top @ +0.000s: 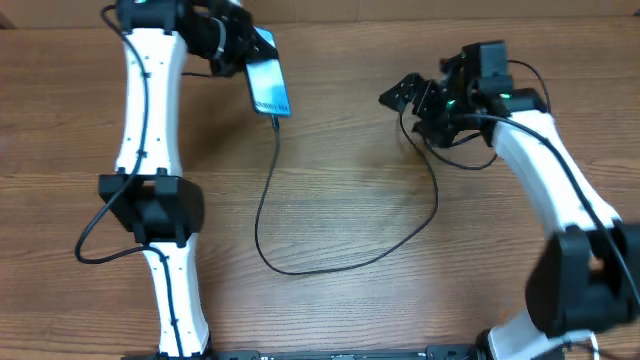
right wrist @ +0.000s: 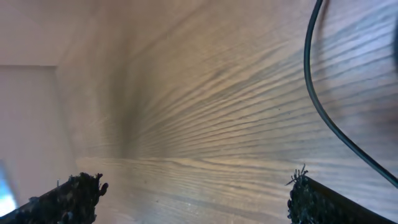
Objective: Plug charger to phone and switch on socket
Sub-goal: 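Lower the held phone toward the table with the left gripper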
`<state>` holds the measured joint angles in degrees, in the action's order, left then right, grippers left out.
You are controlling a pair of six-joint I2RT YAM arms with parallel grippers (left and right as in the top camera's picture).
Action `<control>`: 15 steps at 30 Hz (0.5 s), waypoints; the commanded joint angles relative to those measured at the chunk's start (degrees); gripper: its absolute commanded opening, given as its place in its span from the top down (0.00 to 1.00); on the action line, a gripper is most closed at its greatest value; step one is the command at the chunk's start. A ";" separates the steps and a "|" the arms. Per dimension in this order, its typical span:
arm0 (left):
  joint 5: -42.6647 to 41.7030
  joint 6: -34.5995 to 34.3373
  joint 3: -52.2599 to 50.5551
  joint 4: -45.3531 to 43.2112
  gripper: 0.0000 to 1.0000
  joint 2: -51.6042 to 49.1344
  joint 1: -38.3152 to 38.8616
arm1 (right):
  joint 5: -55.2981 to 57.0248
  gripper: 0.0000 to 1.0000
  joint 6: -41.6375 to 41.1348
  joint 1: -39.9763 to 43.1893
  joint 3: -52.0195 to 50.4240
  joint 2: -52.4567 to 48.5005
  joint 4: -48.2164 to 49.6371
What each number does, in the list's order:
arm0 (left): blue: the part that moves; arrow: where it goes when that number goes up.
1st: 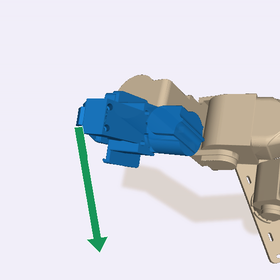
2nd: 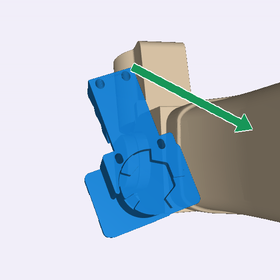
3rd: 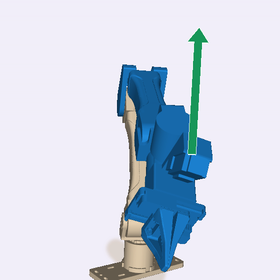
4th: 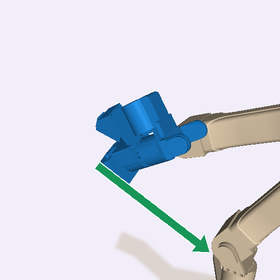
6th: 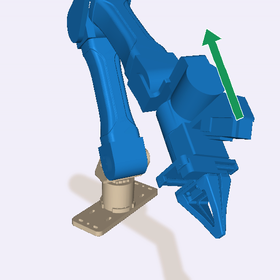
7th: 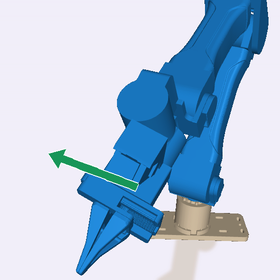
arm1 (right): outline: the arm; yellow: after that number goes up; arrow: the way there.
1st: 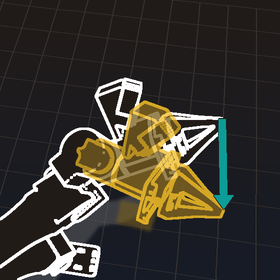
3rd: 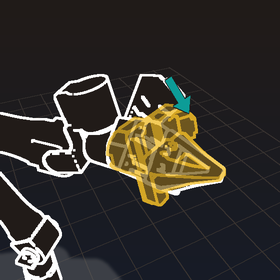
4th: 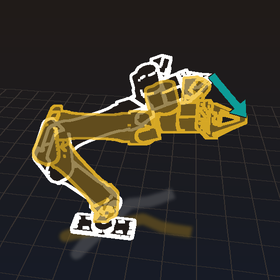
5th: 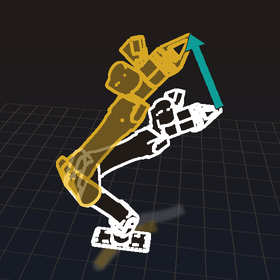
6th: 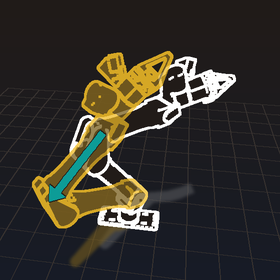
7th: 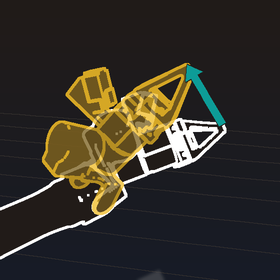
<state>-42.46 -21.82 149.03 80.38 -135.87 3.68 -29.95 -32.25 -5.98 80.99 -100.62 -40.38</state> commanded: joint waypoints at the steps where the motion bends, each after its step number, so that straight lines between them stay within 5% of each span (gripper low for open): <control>1: 6.49 3.65 -3.98 0.04 0.96 2.03 3.80 | 2.97 0.00 1.27 0.11 0.48 6.19 -2.01; 15: 6.49 1.16 -30.36 -18.08 0.96 2.05 11.52 | 3.85 0.00 7.30 0.02 0.48 14.99 -14.78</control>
<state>-35.44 -19.49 122.63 65.10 -135.87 14.00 -26.96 -27.22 -6.00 80.99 -86.87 -53.82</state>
